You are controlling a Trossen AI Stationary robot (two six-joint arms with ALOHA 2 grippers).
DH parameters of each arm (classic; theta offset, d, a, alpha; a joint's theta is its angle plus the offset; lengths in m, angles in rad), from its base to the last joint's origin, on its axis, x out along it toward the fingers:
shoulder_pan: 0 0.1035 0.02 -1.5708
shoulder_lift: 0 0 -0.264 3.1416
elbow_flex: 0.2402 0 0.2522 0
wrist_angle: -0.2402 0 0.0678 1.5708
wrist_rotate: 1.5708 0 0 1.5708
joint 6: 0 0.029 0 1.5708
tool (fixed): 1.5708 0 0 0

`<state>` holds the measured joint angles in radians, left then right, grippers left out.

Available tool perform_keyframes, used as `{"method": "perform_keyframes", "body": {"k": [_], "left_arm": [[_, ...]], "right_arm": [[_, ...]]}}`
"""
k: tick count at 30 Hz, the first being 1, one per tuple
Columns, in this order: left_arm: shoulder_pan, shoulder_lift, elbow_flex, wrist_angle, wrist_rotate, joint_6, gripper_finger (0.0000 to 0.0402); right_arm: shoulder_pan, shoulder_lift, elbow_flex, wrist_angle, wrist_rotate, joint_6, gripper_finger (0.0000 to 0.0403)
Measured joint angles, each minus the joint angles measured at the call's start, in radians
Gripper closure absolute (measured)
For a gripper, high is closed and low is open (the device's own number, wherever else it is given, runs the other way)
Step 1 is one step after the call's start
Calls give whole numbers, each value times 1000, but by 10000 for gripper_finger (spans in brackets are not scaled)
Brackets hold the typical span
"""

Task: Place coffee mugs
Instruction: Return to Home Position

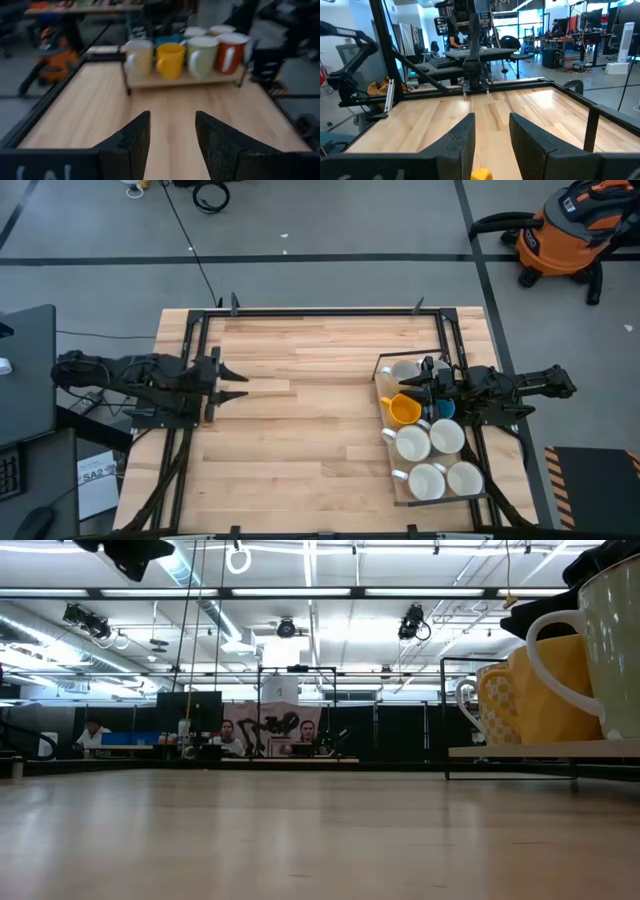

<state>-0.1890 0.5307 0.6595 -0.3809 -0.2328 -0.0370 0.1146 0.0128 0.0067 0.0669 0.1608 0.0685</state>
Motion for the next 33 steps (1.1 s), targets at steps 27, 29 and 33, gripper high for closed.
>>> {"method": "perform_keyframes", "body": {"k": [27,29,33], "left_arm": [[0,-472,-564,436,156,22,239],[0,-477,-584,470,188,22,239],[0,-478,-606,494,238,22,239]], "right_arm": [[0,0,0,11,1,0,277],[0,0,0,11,1,0,276],[0,0,0,11,1,0,277]]}}
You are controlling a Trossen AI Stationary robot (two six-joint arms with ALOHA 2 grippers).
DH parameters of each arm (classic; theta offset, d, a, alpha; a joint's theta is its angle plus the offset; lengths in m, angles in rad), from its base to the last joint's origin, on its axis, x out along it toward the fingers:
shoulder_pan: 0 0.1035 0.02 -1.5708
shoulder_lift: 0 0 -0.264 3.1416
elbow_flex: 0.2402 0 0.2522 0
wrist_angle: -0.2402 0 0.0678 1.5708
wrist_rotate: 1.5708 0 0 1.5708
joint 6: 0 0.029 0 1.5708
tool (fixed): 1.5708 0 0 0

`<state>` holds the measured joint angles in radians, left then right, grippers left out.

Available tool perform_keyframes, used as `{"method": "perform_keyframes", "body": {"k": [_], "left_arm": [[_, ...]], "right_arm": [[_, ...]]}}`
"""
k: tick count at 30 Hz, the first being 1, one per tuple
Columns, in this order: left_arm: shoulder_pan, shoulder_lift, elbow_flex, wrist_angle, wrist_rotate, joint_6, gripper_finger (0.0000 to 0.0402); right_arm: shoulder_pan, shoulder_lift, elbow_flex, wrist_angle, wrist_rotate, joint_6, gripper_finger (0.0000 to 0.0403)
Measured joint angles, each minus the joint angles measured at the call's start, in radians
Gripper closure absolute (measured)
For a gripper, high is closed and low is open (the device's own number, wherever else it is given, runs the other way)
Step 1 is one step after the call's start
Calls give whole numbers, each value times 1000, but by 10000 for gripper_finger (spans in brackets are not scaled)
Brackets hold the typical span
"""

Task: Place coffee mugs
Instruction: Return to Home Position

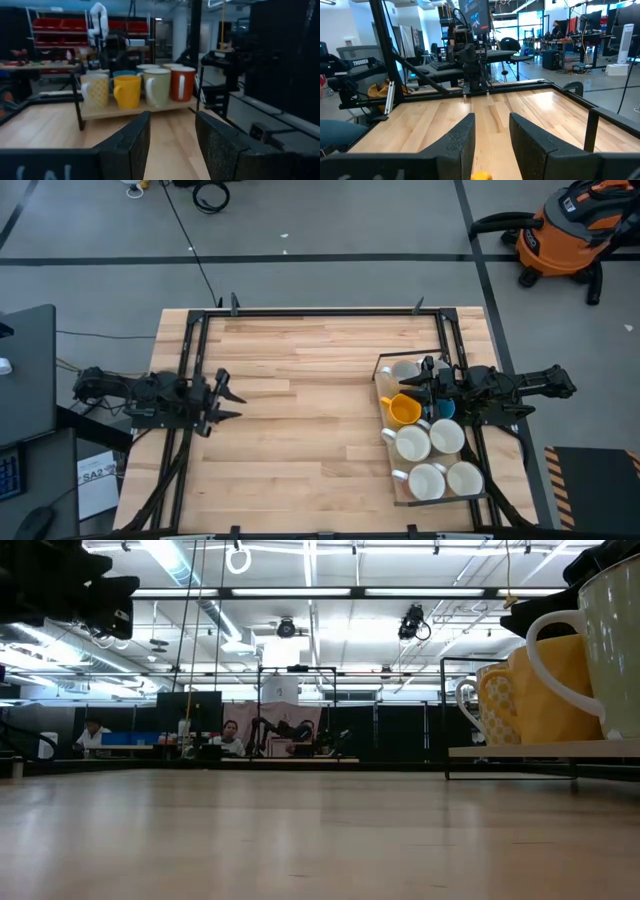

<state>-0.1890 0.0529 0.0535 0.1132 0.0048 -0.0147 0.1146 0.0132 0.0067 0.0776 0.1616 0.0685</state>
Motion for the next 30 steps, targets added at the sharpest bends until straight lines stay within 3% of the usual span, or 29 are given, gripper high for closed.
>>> {"method": "perform_keyframes", "body": {"k": [5,20,30], "left_arm": [[0,0,-45,78,8,21,239],[3,-2,-45,86,-81,151,239],[9,-2,-46,82,-82,203,239]], "right_arm": [[0,0,0,0,0,0,276],[0,0,0,2,0,0,277],[0,0,0,2,0,0,276]]}}
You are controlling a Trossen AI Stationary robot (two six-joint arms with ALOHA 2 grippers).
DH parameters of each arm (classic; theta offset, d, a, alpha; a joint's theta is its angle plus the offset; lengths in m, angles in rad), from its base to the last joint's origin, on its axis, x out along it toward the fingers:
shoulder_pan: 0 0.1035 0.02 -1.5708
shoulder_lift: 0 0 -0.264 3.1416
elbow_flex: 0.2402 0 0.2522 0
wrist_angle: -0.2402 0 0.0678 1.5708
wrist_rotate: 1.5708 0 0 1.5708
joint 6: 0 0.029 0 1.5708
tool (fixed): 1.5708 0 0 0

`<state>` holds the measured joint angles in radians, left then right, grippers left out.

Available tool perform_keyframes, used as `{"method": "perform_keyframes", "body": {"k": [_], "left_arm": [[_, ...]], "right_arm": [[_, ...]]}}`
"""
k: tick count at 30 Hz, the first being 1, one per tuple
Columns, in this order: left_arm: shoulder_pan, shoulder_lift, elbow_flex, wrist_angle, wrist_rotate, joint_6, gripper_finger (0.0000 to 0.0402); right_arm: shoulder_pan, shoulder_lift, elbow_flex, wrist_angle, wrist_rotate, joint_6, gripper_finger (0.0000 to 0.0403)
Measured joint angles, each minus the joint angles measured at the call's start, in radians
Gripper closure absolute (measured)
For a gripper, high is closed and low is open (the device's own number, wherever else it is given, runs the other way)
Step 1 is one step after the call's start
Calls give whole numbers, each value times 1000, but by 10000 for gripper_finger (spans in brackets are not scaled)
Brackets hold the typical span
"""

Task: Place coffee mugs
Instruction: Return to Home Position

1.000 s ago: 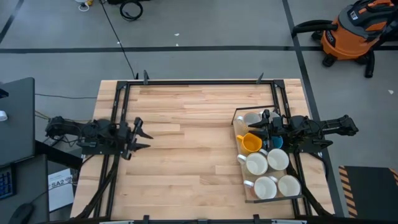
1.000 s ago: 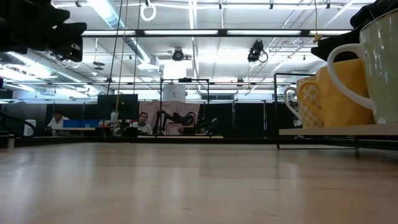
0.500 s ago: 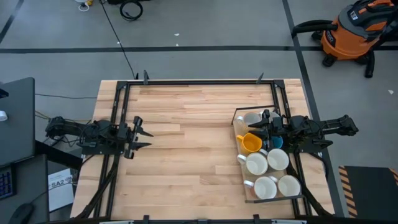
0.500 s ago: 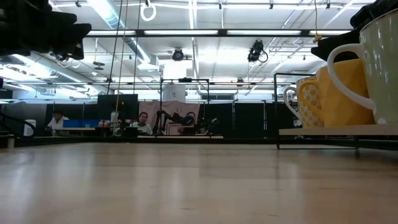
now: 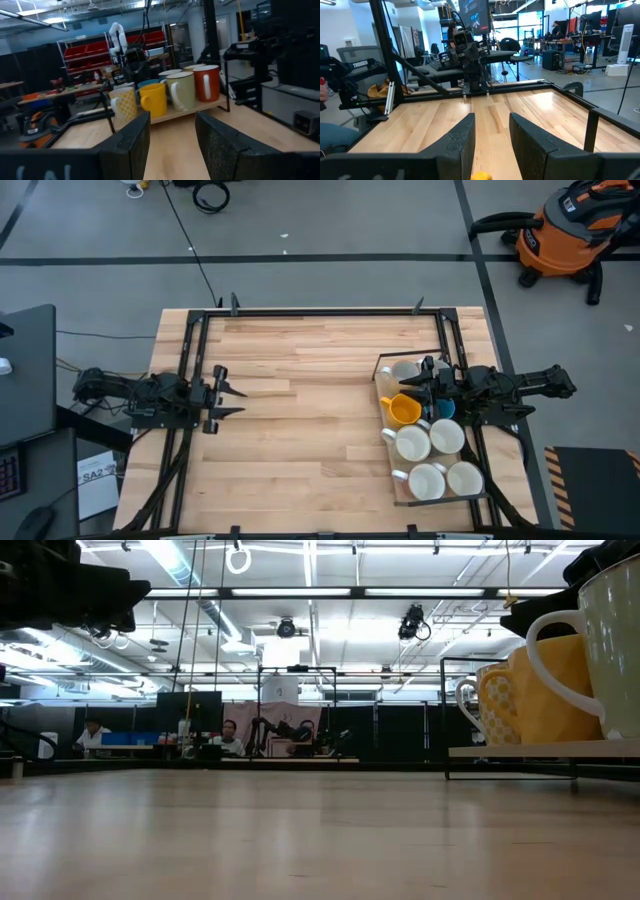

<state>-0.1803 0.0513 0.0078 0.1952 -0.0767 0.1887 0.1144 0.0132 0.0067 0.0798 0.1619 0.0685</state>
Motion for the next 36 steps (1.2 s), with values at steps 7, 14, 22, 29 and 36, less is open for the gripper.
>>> {"method": "perform_keyframes", "body": {"k": [7,14,22,29,36], "left_arm": [[114,0,0,-17,46,7,239],[266,0,0,-19,245,-37,239],[346,0,-1,-105,325,-75,239],[357,1,0,-132,322,-73,239],[357,1,0,-136,323,-79,239]], "right_arm": [[0,0,0,0,0,0,277],[0,0,0,0,0,0,277],[0,0,0,0,0,0,277],[0,0,0,0,0,0,277],[0,0,0,0,0,0,276]]}}
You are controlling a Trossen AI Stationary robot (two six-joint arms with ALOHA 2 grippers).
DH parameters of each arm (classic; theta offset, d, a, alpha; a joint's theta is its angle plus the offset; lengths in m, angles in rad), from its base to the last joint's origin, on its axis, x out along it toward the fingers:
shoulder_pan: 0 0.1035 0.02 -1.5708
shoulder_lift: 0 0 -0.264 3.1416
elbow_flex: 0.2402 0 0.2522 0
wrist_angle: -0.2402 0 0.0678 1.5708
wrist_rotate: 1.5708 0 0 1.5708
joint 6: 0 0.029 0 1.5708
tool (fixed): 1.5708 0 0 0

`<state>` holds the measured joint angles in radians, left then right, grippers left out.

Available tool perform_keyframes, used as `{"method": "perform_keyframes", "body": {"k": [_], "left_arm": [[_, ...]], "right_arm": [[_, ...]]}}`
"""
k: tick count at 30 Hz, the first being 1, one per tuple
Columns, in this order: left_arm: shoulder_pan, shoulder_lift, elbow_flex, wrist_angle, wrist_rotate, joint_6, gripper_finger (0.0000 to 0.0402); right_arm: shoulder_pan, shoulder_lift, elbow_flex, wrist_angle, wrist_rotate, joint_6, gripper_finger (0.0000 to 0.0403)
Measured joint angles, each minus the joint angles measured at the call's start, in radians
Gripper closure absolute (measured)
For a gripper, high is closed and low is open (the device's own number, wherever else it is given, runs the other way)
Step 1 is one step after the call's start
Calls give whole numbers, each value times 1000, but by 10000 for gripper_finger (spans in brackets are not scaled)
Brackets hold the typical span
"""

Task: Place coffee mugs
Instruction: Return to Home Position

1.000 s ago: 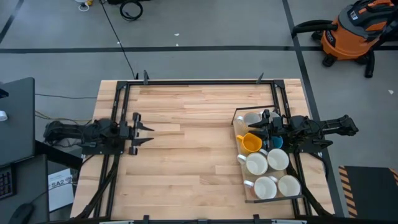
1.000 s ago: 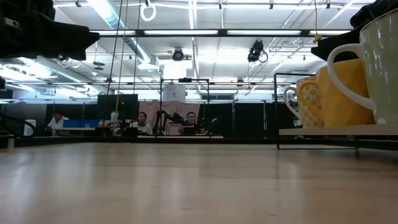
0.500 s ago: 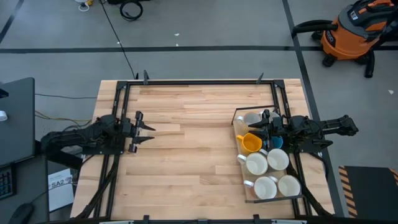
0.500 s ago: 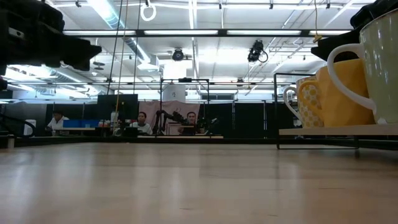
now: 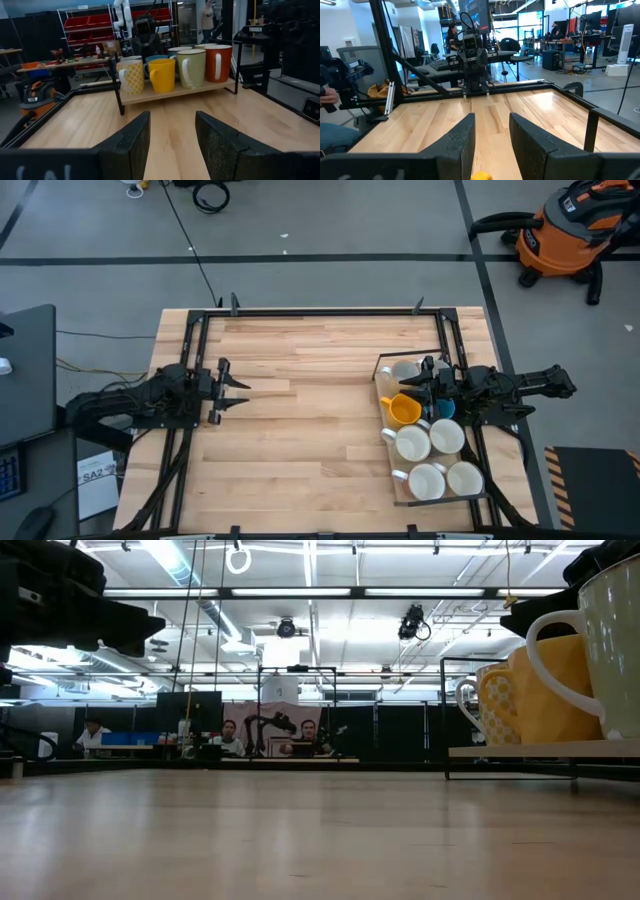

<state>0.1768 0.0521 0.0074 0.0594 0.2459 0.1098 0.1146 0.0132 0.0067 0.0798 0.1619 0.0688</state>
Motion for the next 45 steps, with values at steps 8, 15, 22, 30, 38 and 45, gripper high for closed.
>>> {"method": "perform_keyframes", "body": {"k": [8,15,22,30,38,45], "left_arm": [[0,0,0,5,-42,-14,239],[0,-1,-1,52,-45,-15,239],[0,0,-1,61,-46,-15,239],[0,0,-1,63,-47,-14,239],[0,0,-1,64,-48,-14,239],[0,0,-1,65,-48,-14,239]], "right_arm": [[0,0,0,0,0,0,276],[0,0,0,0,0,0,276],[0,0,0,0,0,0,277],[0,0,0,0,0,0,277],[0,0,0,0,0,0,277],[0,0,0,0,0,0,276]]}}
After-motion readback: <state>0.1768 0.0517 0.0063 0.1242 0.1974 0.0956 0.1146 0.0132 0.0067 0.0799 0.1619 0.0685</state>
